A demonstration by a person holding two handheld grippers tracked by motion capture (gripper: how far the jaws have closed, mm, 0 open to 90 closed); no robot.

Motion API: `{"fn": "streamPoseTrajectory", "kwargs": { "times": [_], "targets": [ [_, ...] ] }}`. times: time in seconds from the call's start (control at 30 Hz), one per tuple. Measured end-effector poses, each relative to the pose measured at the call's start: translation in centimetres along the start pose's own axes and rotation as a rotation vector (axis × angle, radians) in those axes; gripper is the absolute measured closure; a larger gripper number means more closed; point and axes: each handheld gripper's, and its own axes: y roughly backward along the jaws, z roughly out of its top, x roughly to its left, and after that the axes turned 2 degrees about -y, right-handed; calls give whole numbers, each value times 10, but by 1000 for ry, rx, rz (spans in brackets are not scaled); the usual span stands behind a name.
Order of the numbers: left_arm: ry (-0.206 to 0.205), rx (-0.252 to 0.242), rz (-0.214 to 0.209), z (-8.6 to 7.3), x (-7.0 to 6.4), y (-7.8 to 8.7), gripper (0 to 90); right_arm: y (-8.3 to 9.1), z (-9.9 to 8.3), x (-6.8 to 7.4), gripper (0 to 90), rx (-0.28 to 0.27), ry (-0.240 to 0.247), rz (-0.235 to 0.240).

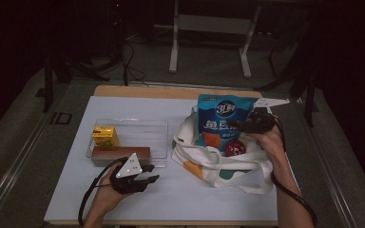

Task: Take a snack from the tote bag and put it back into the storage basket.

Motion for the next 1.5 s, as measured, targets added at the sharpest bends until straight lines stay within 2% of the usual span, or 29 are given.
{"fn": "streamPoseTrajectory", "kwargs": {
  "times": [0.1,0.27,0.3,0.33,0.37,0.4,0.43,0.5,0.57,0.67,0.7,0.9,1.03,1.17,1.2,1.27,1.5],
  "targets": [
    [2,1,0,0,0,-1,592,0,-4,1,462,7,12,14],
    [-2,3,-5,0,-1,-2,592,-1,-5,1,478,-2,1,12],
    [-2,5,-5,1,-1,-2,592,-2,-5,1,502,-7,-1,12],
    [-4,5,-3,1,-1,-3,592,-2,-5,2,587,-16,-6,21],
    [-6,6,-4,1,-1,-3,592,-2,-5,2,587,-16,-6,21],
    [-5,7,-5,1,-1,-3,591,-2,-5,3,631,-22,-2,27],
    [-6,11,-5,0,-1,-3,591,-3,-6,5,709,-33,-3,33],
    [-5,12,-5,0,-1,-3,591,-3,-6,5,736,-41,-8,35],
    [-7,12,-2,0,-1,-3,590,-4,-8,4,809,-78,-39,57],
    [-5,8,2,-1,-1,-1,591,-4,-10,3,837,-91,-57,68],
    [-3,4,2,-2,0,-1,591,-3,-11,2,858,-96,-78,74],
    [13,2,17,-7,-1,-2,591,-2,-12,2,891,-121,-118,82],
    [25,-1,25,-10,-1,-1,585,-1,-14,1,900,-170,-174,94],
    [38,1,34,-15,-1,0,585,2,-12,2,900,-193,-191,100],
    [42,-1,33,-15,-1,0,585,6,-10,3,900,-218,-206,110],
    [45,0,35,-17,0,0,583,8,-8,3,900,-232,-212,118],
    [59,-3,44,-21,-1,0,578,13,-1,7,900,-254,-234,118]
  ]
}}
